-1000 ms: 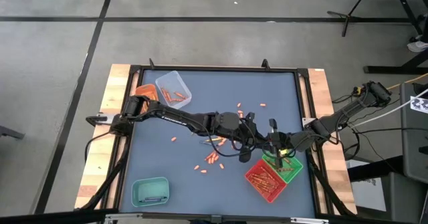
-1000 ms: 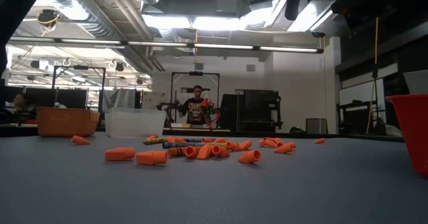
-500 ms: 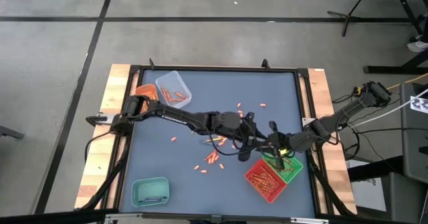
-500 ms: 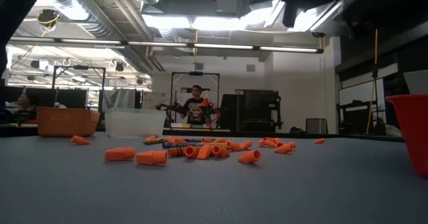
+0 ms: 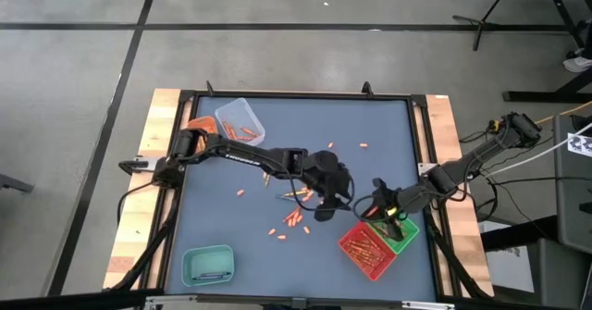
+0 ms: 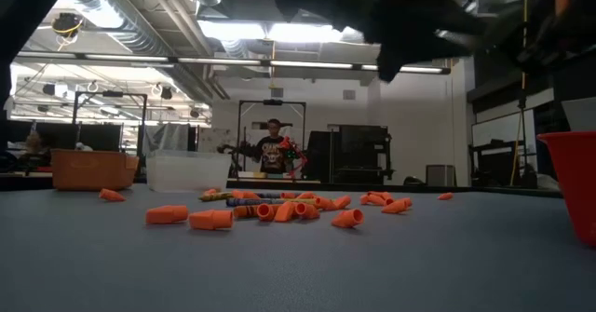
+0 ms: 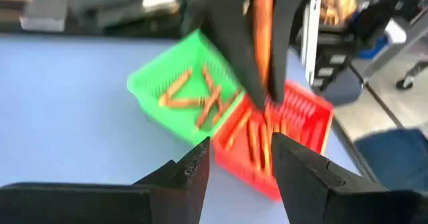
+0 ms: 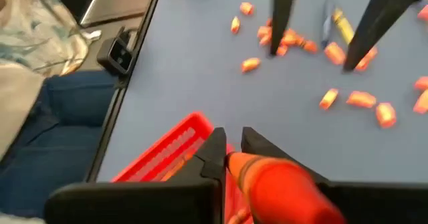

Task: Sort crayons
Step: Put the red crayon into the red bin, then put the orange crayon into the transparent bin

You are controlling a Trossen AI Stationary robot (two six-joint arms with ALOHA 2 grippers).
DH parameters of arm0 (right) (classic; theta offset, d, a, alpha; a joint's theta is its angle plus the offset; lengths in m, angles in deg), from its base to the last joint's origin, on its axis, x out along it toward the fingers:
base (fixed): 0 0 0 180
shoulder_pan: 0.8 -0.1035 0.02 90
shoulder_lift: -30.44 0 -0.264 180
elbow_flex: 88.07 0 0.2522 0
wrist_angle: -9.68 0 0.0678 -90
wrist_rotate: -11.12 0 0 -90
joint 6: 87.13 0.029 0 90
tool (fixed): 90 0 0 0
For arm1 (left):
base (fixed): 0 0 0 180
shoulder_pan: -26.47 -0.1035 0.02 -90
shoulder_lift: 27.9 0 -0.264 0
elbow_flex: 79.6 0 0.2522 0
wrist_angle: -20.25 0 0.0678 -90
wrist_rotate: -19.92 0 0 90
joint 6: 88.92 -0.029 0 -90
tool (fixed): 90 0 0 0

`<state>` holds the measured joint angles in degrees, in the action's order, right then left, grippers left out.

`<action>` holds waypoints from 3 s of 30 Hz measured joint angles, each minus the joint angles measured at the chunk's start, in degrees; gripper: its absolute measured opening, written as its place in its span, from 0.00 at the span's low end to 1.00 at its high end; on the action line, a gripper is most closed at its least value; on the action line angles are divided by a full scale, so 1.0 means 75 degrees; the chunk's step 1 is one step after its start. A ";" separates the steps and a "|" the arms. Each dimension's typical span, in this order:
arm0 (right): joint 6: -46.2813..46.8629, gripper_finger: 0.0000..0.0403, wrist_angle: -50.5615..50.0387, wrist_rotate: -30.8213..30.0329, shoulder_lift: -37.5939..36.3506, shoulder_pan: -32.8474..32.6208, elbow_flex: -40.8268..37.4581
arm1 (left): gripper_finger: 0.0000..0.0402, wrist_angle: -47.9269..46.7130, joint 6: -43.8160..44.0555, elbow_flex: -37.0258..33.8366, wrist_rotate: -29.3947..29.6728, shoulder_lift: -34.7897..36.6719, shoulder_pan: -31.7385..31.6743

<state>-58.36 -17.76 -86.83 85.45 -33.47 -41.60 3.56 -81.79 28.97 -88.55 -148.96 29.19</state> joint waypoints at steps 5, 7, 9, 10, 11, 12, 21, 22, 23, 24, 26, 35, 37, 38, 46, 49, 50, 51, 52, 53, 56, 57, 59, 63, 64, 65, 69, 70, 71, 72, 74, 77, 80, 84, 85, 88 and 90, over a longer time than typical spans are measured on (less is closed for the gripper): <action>0.0416 0.04 0.0022 0.0533 0.0058 0.0000 0.0000 | 0.36 -0.1139 -0.0014 0.0000 -0.0051 0.0000 -0.0043; 0.0710 0.04 0.0052 0.0706 0.0162 -0.0012 0.0000 | 0.36 -0.1620 -0.0026 0.0000 -0.0051 0.0000 -0.0039; 0.1070 0.06 0.0045 0.0839 0.0315 -0.0056 0.0000 | 0.36 -0.2070 -0.0053 0.0000 -0.0053 0.0000 -0.0035; 0.1262 0.07 0.0062 0.0864 0.0412 -0.0107 0.0000 | 0.36 -0.2269 -0.0160 0.0000 -0.0054 0.0000 -0.0030; 0.1431 0.08 0.0070 0.0867 0.0525 -0.0189 0.0000 | 0.36 -0.2466 -0.0277 0.0000 -0.0053 0.0000 -0.0024; 0.1580 0.09 0.0115 0.0869 0.0653 -0.0283 0.0000 | 0.36 -0.2685 -0.0394 0.0000 -0.0037 0.0000 -0.0014; 0.2116 0.08 0.1157 0.1094 0.1573 -0.1122 0.0000 | 0.36 -0.3558 -0.0669 0.0000 0.0201 0.0000 0.0009; 0.2120 0.08 0.1203 0.1093 0.1620 -0.1152 0.0000 | 0.36 -0.3577 -0.0666 0.0000 0.0202 0.0000 0.0009; 0.2122 0.08 0.1235 0.1102 0.1661 -0.1164 0.0000 | 0.36 -0.3586 -0.0657 0.0000 0.0202 0.0000 0.0009; 0.2123 0.08 0.1272 0.1103 0.1696 -0.1163 0.0000 | 0.36 -0.3624 -0.0655 0.0000 0.0205 0.0000 0.0009; 0.2125 0.08 0.1305 0.1097 0.1730 -0.1142 0.0000 | 0.36 -0.3761 -0.0622 0.0000 0.0255 0.0000 0.0009; 0.2132 0.16 0.1299 0.1097 0.1754 -0.1142 0.0000 | 0.36 -0.5066 -0.0064 0.0000 0.0781 0.0000 0.0034; 0.2169 0.22 0.1300 0.1097 0.1754 -0.1142 0.0000 | 0.36 -0.5436 0.0114 0.0000 0.0786 0.0000 0.0053; 0.2171 0.25 0.1298 0.1097 0.1754 -0.1142 0.0000 | 0.36 -0.5603 0.0220 0.0000 0.0801 0.0000 0.0075; 0.2174 0.40 0.1298 0.1094 0.1754 -0.1142 0.0000 | 0.36 -0.6556 0.0639 0.0000 0.1566 0.0000 0.0510; 0.2174 0.41 0.1297 0.1094 0.1754 -0.1142 0.0000 | 0.36 -0.6600 0.0651 0.0000 0.1588 0.0000 0.0727; 0.2174 0.41 0.1296 0.1094 0.1754 -0.1142 0.0000 | 0.36 -0.6607 0.0710 0.0000 0.1610 0.0000 0.0795; 0.2174 0.41 0.1295 0.1094 0.1754 -0.1142 0.0000 | 0.36 -0.6622 0.0808 0.0000 0.1686 0.0000 0.0861; 0.2172 0.41 0.1295 0.1094 0.1754 -0.1142 0.0000 | 0.36 -0.6664 0.0872 0.0000 0.1753 0.0000 0.0910; 0.2134 0.41 0.1296 0.1093 0.1754 -0.1142 0.0000 | 0.36 -0.6729 0.0967 0.0000 0.1794 0.0000 0.0951; 0.1936 0.41 0.1295 0.0839 0.1754 -0.1142 0.0000 | 0.36 -0.6740 0.1210 0.0000 0.1846 0.0000 0.1002; 0.1886 0.41 0.1295 0.0666 0.1754 -0.1142 0.0000 | 0.36 -0.6739 0.1245 0.0000 0.1858 0.0000 0.1008; 0.1717 0.41 0.1298 0.0296 0.1754 -0.1142 0.0000 | 0.36 -0.6724 0.1343 0.0000 0.2000 0.0000 0.1026; 0.1334 0.41 0.1295 -0.0416 0.1754 -0.1142 0.0000 | 0.36 -0.6722 0.1542 0.0000 0.2249 0.0000 0.1068; 0.1295 0.41 0.1295 -0.0547 0.1754 -0.1142 0.0000 | 0.36 -0.6722 0.1592 0.0000 0.2251 0.0000 0.1084; 0.1277 0.41 0.1292 -0.0650 0.1754 -0.1142 0.0000 | 0.36 -0.6720 0.1623 0.0000 0.2255 0.0000 0.1091; 0.1271 0.41 0.1292 -0.0815 0.1754 -0.1142 0.0000 | 0.36 -0.6696 0.1689 0.0000 0.2386 0.0000 0.1147; 0.1271 0.41 0.1292 -0.0837 0.1754 -0.1142 0.0000 | 0.36 -0.6661 0.1747 0.0000 0.2424 0.0000 0.1157; 0.1271 0.41 0.1292 -0.0855 0.1754 -0.1142 0.0000 | 0.36 -0.6630 0.1812 -0.0002 0.2478 0.0000 0.1178; 0.1268 0.41 0.1292 -0.0861 0.1754 -0.1142 0.0000 | 0.36 -0.6571 0.1858 -0.0023 0.2571 -0.0012 0.1196; 0.1268 0.41 0.1295 -0.0861 0.1754 -0.1142 0.0000 | 0.36 -0.6430 0.2026 -0.0131 0.2762 -0.0041 0.1242; 0.1268 0.41 0.1292 -0.0858 0.1754 -0.1142 0.0000 | 0.36 -0.6333 0.2270 -0.0379 0.2779 -0.0064 0.1268; 0.1265 0.41 0.1289 -0.0859 0.1754 -0.1142 0.0000 | 0.36 -0.6202 0.2580 -0.0609 0.2777 -0.0062 0.1289; 0.1262 0.41 0.1289 -0.0858 0.1754 -0.1142 0.0000 | 0.36 -0.5814 0.2638 -0.0859 0.2778 -0.0061 0.1351; 0.1262 0.41 0.1286 -0.0859 0.1754 -0.1142 0.0000 | 0.36 -0.5717 0.2648 -0.0904 0.2778 -0.0056 0.1355; 0.1261 0.41 0.1286 -0.0858 0.1754 -0.1142 0.0000 | 0.36 -0.5707 0.2780 -0.0992 0.2758 -0.0062 0.1354; 0.1259 0.41 0.1283 -0.0858 0.1754 -0.1142 0.0000 | 0.36 -0.5682 0.2782 -0.1040 0.2759 -0.0063 0.1350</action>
<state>-48.91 -8.14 -93.27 98.61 -42.03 -41.60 -39.06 -60.93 21.17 -67.86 -149.43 39.31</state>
